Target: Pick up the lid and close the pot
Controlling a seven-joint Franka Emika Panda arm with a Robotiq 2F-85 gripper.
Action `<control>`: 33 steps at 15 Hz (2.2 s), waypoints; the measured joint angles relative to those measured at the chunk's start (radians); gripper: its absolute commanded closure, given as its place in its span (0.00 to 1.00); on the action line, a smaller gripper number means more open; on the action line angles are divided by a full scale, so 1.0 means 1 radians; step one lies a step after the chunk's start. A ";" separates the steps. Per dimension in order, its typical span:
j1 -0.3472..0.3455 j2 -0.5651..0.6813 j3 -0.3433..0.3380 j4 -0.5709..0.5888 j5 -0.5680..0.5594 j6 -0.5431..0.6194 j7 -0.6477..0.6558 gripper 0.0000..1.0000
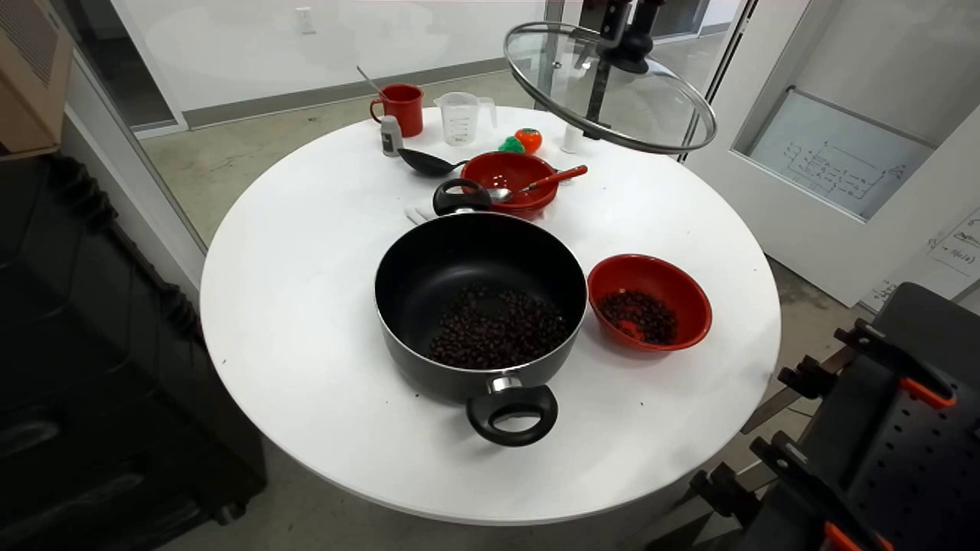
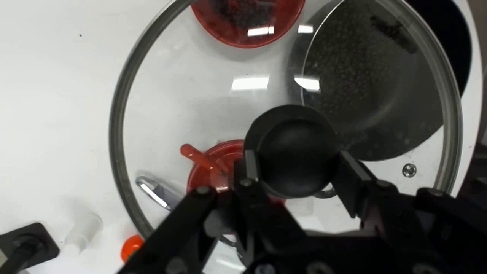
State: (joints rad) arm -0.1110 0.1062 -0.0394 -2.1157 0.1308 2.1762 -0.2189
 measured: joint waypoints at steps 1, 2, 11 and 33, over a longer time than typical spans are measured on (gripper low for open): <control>0.008 0.011 0.009 0.017 0.007 -0.025 -0.012 0.75; 0.016 0.027 0.018 0.034 0.011 -0.046 -0.021 0.75; 0.108 0.181 0.094 0.079 -0.022 -0.074 -0.027 0.75; 0.213 0.348 0.147 0.101 -0.065 0.059 0.033 0.75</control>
State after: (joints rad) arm 0.1017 0.4546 0.1078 -2.0145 0.0658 2.2352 -0.1855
